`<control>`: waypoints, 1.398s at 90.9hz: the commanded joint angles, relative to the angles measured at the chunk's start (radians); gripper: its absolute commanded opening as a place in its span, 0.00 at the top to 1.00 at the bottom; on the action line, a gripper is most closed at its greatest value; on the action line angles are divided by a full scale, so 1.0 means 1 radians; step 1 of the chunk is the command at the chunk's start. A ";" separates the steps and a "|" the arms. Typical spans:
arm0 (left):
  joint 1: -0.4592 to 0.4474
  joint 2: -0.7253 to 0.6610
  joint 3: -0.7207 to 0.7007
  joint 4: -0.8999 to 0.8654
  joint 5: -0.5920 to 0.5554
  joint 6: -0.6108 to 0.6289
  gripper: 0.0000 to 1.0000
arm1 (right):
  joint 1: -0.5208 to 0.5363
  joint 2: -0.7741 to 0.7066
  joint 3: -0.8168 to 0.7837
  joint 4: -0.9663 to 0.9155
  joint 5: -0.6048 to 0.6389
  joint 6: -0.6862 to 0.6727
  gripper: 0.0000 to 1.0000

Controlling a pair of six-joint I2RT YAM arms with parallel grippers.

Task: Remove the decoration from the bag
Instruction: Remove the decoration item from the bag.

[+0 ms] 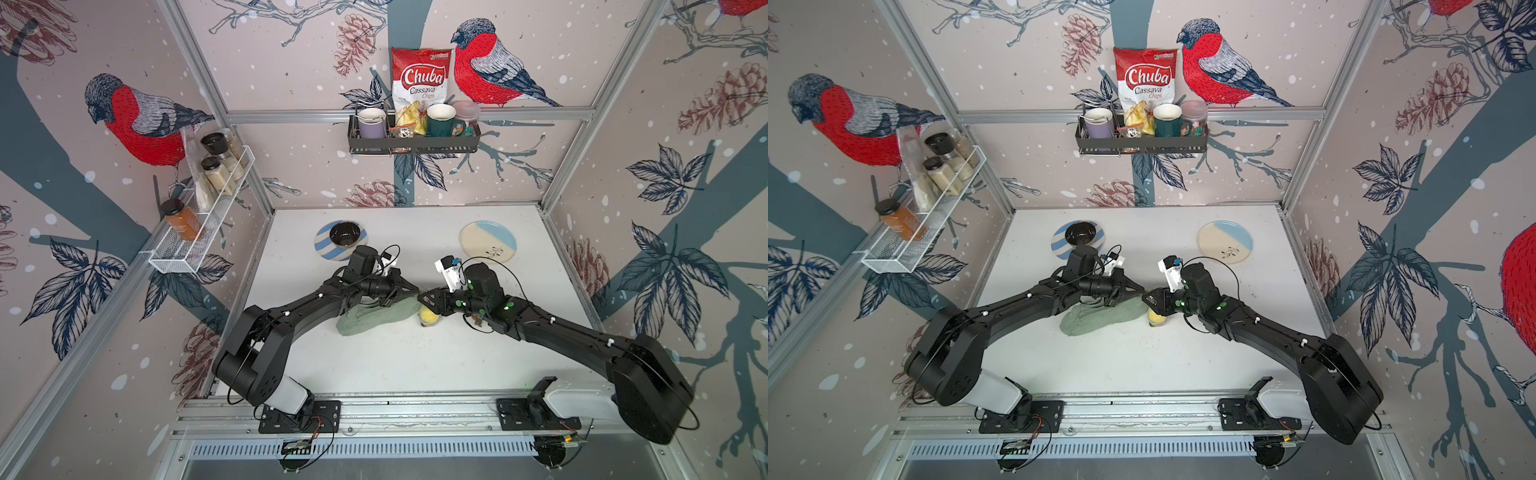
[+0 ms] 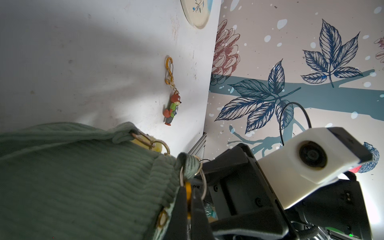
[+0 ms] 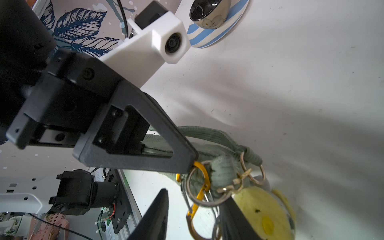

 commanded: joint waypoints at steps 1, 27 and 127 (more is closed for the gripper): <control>-0.003 0.008 -0.006 0.072 -0.008 -0.043 1.00 | 0.002 -0.013 0.002 -0.005 -0.035 -0.023 0.61; -0.010 0.005 0.004 0.128 0.002 -0.105 1.00 | 0.002 -0.018 0.049 -0.128 0.068 -0.089 0.48; -0.003 0.173 -0.074 0.711 0.105 -0.462 1.00 | -0.176 -0.055 0.168 -0.354 -0.024 -0.328 0.49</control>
